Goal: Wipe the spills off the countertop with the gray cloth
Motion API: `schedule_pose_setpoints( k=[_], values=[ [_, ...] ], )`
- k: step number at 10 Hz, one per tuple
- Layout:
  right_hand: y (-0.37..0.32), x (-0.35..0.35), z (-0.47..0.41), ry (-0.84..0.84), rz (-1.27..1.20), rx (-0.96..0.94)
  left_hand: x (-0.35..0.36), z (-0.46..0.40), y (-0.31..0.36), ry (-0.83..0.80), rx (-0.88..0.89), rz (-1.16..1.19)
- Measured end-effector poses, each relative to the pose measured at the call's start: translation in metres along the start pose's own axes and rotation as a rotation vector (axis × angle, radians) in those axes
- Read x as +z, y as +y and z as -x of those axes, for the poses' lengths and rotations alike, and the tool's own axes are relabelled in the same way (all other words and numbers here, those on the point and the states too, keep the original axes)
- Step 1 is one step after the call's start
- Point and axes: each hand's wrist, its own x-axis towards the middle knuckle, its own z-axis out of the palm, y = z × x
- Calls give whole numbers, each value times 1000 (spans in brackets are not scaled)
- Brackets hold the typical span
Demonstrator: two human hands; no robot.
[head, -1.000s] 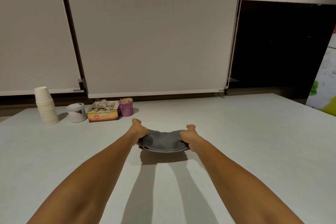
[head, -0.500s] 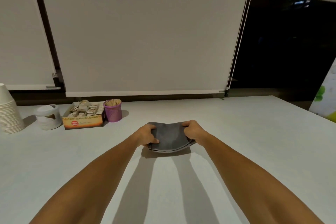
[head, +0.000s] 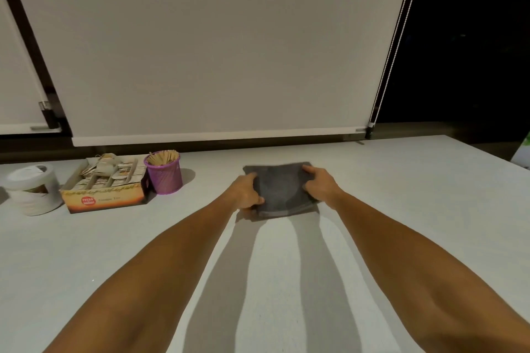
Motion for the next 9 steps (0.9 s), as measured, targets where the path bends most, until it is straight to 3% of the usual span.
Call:
schedule_pose_setpoints(
  k=[1,2,6,9],
  values=[
    [17,11,-4,-164,362,14,11,-9,-12,-72,-103,-210],
    [17,13,-3,-171,395,-2,13,-12,-17,-44,-105,-222],
    [-18,-6,36,-148,320,-196,-16,31,-3,35,-138,-221],
    [-69,-19,114,-97,243,-450,-57,130,24,183,-137,-365]
  ],
)
